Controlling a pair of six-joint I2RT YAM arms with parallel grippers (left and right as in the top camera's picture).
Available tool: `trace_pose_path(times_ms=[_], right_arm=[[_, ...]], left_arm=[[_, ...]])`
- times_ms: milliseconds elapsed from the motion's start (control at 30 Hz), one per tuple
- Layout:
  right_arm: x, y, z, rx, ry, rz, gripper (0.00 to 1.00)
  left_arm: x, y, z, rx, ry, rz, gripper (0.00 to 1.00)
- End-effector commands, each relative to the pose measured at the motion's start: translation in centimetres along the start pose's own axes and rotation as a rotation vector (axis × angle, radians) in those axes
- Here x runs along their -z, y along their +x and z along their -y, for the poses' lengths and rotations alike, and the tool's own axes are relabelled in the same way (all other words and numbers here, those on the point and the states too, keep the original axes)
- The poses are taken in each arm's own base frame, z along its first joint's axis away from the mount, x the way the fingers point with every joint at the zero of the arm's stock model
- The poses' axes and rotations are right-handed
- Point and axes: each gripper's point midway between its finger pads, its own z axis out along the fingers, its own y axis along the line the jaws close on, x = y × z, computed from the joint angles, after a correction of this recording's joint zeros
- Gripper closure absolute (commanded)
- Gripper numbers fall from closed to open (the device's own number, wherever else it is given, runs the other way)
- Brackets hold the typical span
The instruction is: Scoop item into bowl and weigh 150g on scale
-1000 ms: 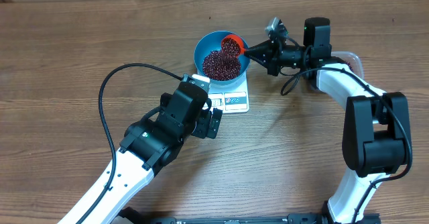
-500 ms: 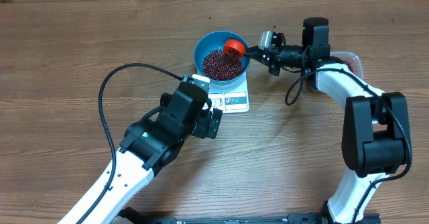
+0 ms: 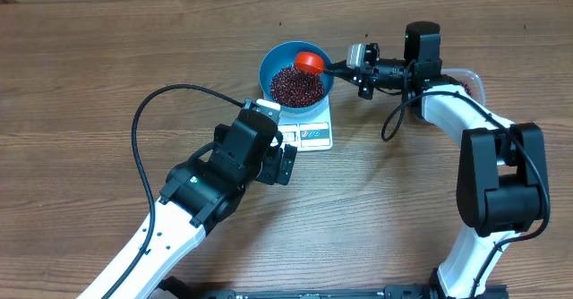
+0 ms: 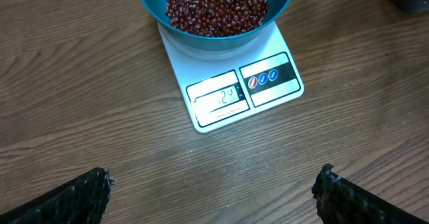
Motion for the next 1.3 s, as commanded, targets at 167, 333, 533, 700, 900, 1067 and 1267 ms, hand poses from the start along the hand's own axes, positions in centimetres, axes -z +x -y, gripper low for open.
trace_pose_path(times_ms=[167, 333, 533, 700, 900, 1067, 1267], right_arm=[[-0.1, -2.1, -0.5, 0.04, -0.052, 0.107, 0.96], [0.2, -4.1, -0.3, -0.18, -0.098, 0.175, 0.96], [1.2, -7.1, 0.8, -0.392, -0.12, 0.215, 0.96], [3.9, -10.1, 2.0, -0.593, -0.146, 0.244, 0.96], [8.8, -10.2, 2.5, -1.037, -0.237, 0.209, 0.96], [12.8, -9.1, 4.0, -1.128, -0.169, 0.21, 0.96], [14.8, -9.9, 4.8, -1.119, -0.121, 0.216, 0.96]], left_arm=[[0.0, 0.0, -0.1, 0.011, -0.011, 0.005, 0.0], [0.0, 0.0, -0.1, 0.011, -0.011, 0.005, 0.0], [0.0, 0.0, -0.1, 0.011, -0.011, 0.005, 0.0], [0.0, 0.0, -0.1, 0.011, -0.011, 0.005, 0.0], [0.0, 0.0, -0.1, 0.011, -0.011, 0.005, 0.0], [0.0, 0.0, -0.1, 0.011, -0.011, 0.005, 0.0], [0.0, 0.0, -0.1, 0.011, -0.011, 0.005, 0.0]])
